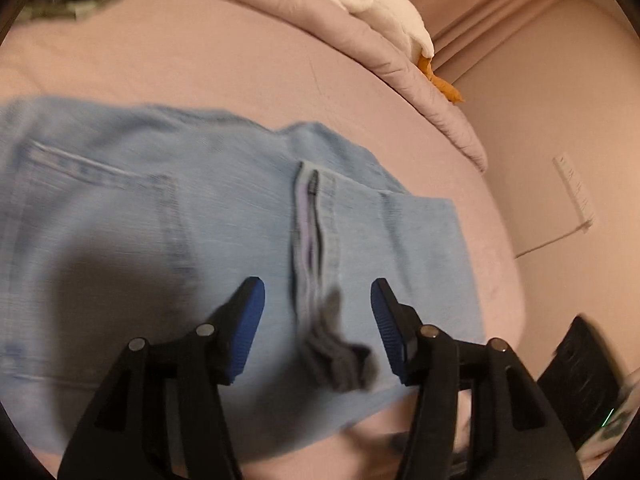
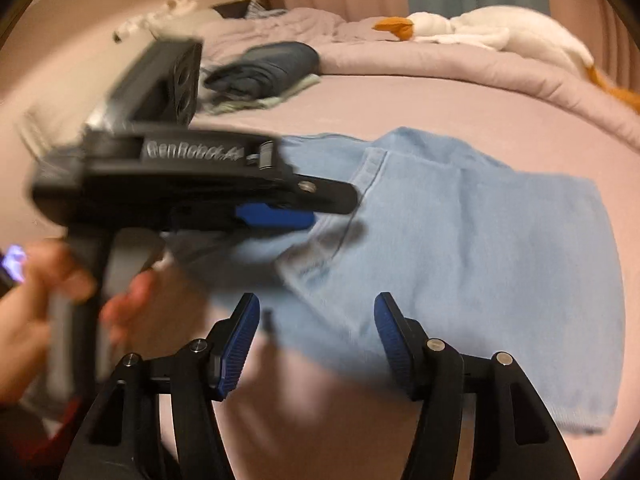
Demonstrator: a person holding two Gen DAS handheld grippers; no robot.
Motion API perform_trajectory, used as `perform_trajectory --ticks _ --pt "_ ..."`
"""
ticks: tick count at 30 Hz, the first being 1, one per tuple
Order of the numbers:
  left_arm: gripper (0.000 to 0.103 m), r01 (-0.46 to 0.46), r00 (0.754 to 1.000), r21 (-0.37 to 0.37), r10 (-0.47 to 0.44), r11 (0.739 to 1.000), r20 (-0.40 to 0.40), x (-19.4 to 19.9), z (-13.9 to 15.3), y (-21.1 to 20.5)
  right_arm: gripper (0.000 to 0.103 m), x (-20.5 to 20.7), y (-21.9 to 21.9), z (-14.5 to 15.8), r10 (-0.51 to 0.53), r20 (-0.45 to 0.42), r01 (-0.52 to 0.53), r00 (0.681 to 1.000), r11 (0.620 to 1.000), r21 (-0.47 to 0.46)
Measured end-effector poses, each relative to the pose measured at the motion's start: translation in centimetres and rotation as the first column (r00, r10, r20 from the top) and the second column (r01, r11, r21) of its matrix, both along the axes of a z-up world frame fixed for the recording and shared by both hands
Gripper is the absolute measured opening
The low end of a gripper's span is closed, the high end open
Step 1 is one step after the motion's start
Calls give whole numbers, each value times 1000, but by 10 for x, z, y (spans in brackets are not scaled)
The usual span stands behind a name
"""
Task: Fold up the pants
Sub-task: 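Release the hem with the right tool onto the jeans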
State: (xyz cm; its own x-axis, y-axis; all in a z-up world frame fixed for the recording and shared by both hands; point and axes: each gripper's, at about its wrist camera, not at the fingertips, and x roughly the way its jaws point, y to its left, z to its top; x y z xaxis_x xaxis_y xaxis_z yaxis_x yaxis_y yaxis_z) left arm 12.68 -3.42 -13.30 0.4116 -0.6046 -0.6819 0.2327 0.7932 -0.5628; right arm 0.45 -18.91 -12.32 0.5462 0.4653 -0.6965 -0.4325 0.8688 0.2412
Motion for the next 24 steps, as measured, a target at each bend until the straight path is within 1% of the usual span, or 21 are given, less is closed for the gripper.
perform_trajectory --ticks 2,3,4,6,7,8,9,10,11,14,15,16,17,18,19,20,21,24 --pt "55 5 999 39 -6 999 39 -5 6 1 60 -10 -28 12 -16 -8 17 1000 995 103" --pt "55 12 998 56 -16 998 68 -7 7 2 60 -16 -44 19 -52 5 50 999 988 149" --pt "55 23 995 60 -29 998 92 -5 9 -4 60 -20 -59 25 -99 23 93 995 979 181" --pt "55 76 987 48 -82 996 138 -10 19 -17 60 -19 -97 38 -230 44 213 972 946 243" --pt "55 118 980 40 -123 992 157 -11 24 -28 59 -15 -109 41 -284 40 267 958 933 243" --pt "55 147 974 36 -151 988 166 -12 26 -37 51 -6 -122 43 -348 23 336 937 921 197" --pt "55 178 969 35 -181 983 166 -10 26 -52 44 2 -128 44 -375 21 367 927 916 165" --pt "55 198 967 41 -202 979 155 -10 22 -62 32 16 -134 45 -389 24 382 921 914 137" --pt "55 207 967 51 -213 977 142 -8 18 -72 25 28 -137 46 -390 22 385 920 915 125" --pt "54 196 978 122 -202 973 42 -4 -12 -80 22 69 -139 41 -395 15 393 919 917 70" --pt "50 191 980 121 -196 974 31 -7 -22 -76 21 74 -132 39 -397 17 396 918 917 44" --pt "49 190 979 109 -197 976 58 -10 -23 -71 21 82 -128 35 -401 14 401 916 916 1" --pt "48 195 977 108 -203 975 65 -13 -24 -67 21 95 -127 22 -412 -19 410 911 909 -69" --pt "46 197 977 105 -204 975 62 -16 -25 -62 20 104 -129 10 -417 -57 410 907 906 -107" --pt "46 197 977 98 -203 976 58 -17 -25 -60 14 113 -127 -3 -414 -106 399 904 906 -139" --pt "46 196 978 90 -202 976 59 -17 -26 -59 12 116 -129 -9 -411 -85 399 908 908 -123" --pt "45 191 979 86 -197 978 56 -16 -26 -58 12 115 -131 -7 -408 -74 400 910 910 -110" --pt "45 185 980 95 -191 978 58 -17 -29 -59 12 109 -133 -2 -410 -115 397 905 910 -116"
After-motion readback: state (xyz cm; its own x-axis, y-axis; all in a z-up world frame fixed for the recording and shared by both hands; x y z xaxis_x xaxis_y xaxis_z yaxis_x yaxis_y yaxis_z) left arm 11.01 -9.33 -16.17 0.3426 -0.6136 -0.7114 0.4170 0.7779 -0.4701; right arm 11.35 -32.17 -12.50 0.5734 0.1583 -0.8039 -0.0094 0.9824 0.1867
